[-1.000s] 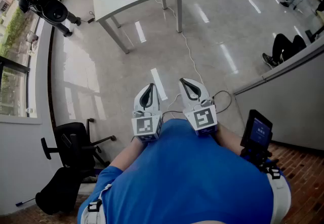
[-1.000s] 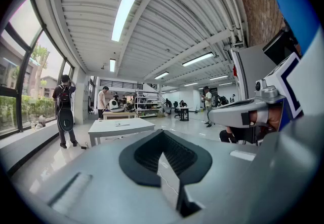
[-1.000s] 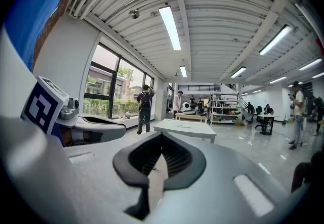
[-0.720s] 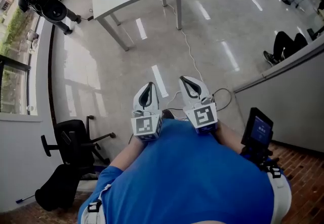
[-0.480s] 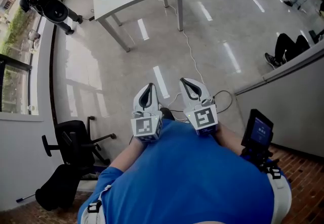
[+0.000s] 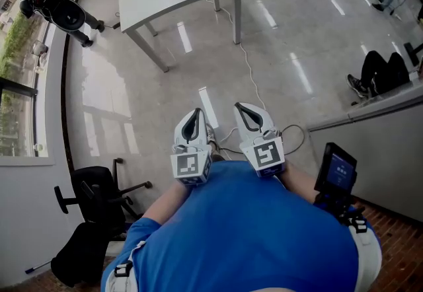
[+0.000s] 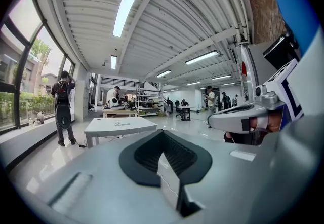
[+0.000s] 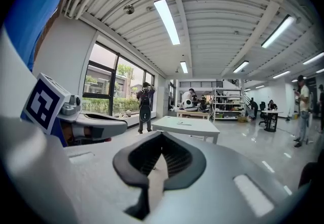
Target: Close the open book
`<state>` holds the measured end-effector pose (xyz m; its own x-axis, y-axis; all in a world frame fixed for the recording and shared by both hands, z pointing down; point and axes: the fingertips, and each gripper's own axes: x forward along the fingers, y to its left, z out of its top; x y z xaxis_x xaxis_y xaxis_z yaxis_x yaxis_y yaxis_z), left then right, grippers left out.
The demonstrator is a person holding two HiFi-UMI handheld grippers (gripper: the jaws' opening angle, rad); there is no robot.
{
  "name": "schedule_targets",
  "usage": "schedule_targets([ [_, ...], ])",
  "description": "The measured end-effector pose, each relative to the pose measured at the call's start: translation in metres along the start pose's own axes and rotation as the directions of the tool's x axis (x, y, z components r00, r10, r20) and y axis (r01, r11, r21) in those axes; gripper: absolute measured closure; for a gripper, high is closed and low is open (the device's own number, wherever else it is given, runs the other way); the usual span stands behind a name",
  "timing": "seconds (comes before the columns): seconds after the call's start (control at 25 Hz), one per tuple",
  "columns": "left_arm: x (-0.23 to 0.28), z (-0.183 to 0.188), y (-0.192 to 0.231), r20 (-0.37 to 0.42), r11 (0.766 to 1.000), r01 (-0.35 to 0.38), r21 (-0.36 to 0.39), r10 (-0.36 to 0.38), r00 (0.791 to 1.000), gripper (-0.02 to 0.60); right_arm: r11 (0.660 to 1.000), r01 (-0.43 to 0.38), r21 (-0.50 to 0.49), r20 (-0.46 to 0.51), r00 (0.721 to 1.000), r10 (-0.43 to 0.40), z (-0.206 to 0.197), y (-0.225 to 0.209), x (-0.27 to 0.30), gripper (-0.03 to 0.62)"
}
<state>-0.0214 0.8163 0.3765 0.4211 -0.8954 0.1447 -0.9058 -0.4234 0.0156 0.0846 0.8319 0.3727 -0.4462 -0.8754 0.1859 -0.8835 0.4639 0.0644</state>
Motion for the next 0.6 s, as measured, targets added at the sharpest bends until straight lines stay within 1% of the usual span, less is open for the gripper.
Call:
schedule_targets([
  [0.2,0.046,-0.002,0.043,-0.015,1.0,0.001,-0.023,-0.001,1.0,0.575,1.0,0.002,0.001,-0.031,1.0,-0.002,0.001,-0.012,0.066,0.591],
  [0.4,0.098,0.017,0.093,-0.014,0.999,0.041,-0.022,-0.041,0.999,0.575,1.0,0.02,-0.002,-0.03,0.999,-0.02,0.027,-0.021,0.137,0.591],
  [0.6,0.141,0.037,0.135,-0.011,0.997,0.068,-0.036,-0.069,0.998,0.575,0.999,0.045,0.002,-0.033,0.998,-0.045,0.048,-0.029,0.195,0.591],
])
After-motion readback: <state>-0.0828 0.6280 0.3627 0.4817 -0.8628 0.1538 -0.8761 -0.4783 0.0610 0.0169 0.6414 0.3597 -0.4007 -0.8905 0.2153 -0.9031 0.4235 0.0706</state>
